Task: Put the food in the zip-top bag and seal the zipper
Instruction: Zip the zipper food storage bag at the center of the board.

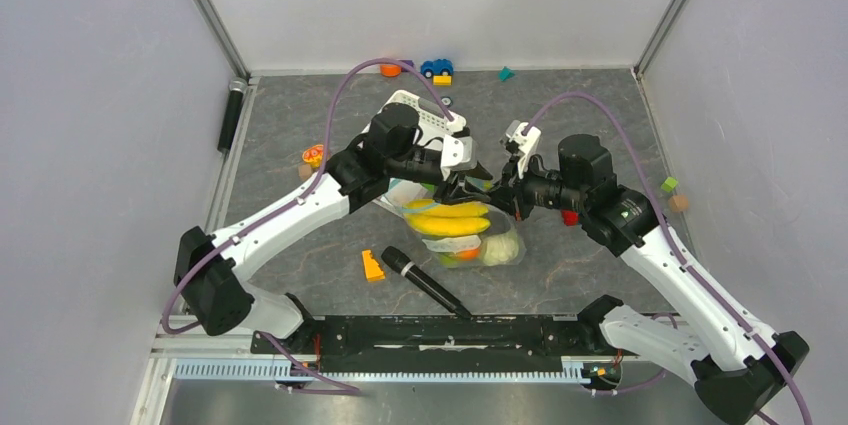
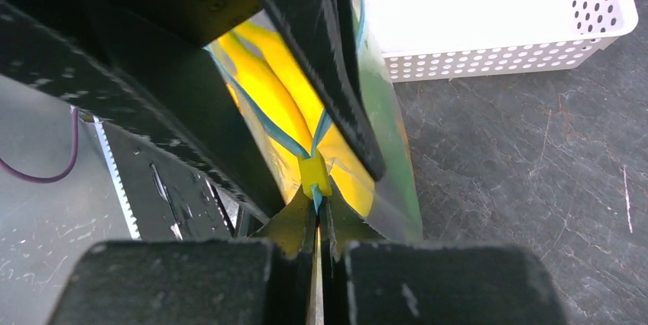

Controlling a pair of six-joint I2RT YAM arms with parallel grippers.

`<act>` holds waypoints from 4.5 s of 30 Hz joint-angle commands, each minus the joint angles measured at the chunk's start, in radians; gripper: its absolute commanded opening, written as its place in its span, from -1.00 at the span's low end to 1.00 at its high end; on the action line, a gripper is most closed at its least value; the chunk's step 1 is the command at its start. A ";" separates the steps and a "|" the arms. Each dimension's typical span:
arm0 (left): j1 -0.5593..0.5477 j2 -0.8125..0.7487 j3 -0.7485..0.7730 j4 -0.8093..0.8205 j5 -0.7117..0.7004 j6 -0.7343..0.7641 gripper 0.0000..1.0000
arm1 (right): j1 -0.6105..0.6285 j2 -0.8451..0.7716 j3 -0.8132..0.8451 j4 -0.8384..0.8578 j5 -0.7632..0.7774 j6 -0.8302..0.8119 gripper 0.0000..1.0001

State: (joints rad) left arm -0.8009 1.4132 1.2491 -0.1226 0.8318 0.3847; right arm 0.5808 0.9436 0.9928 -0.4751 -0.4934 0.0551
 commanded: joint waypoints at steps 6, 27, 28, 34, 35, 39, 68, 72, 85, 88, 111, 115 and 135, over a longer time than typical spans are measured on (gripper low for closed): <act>-0.009 0.020 0.041 -0.064 -0.028 0.099 -0.69 | 0.005 -0.046 0.021 0.052 -0.047 -0.047 -1.00; -0.004 -0.044 -0.037 -0.189 -0.207 0.252 -0.96 | 0.004 -0.204 -0.180 -0.045 0.522 -0.057 -1.00; -0.003 -0.051 -0.044 -0.189 -0.219 0.255 -0.96 | 0.004 -0.212 -0.190 -0.052 0.537 -0.057 -1.00; -0.003 -0.086 -0.069 -0.189 -0.281 0.260 -0.96 | 0.003 -0.216 -0.209 -0.078 0.612 -0.020 -1.00; -0.001 -0.095 -0.074 -0.184 -0.289 0.260 -0.96 | 0.003 -0.215 -0.213 -0.081 0.630 -0.017 -1.00; -0.001 -0.137 -0.111 -0.178 -0.328 0.283 -0.96 | 0.004 -0.248 -0.222 -0.102 0.737 0.028 -1.00; -0.001 -0.201 -0.162 -0.089 -0.362 0.232 -0.96 | 0.002 -0.356 -0.271 0.160 0.443 -0.153 -0.01; -0.001 -0.232 -0.189 -0.030 -0.290 0.181 -0.96 | 0.002 -0.409 -0.342 0.403 0.103 -0.231 0.95; -0.001 -0.227 -0.174 -0.064 -0.225 0.184 -0.96 | 0.004 -0.101 -0.196 0.374 -0.087 -0.382 0.84; -0.001 -0.231 -0.177 -0.065 -0.216 0.190 -0.96 | 0.004 -0.032 -0.164 0.326 -0.100 -0.412 0.17; -0.001 -0.151 -0.089 -0.162 -0.762 0.104 -0.96 | 0.003 -0.121 -0.288 0.151 0.818 -0.146 -1.00; -0.001 -0.205 -0.168 -0.146 -0.870 0.044 -0.96 | 0.003 -0.121 -0.299 0.132 0.917 -0.127 -1.00; -0.008 -0.297 -0.269 -0.039 -0.985 -0.172 0.99 | 0.003 -0.129 -0.309 0.246 0.579 -0.247 -1.00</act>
State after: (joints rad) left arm -0.8192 1.1980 1.0328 -0.2306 -0.0120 0.3016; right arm 0.6033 0.8635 0.7071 -0.2485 0.1471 -0.1215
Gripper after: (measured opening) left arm 0.985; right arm 0.013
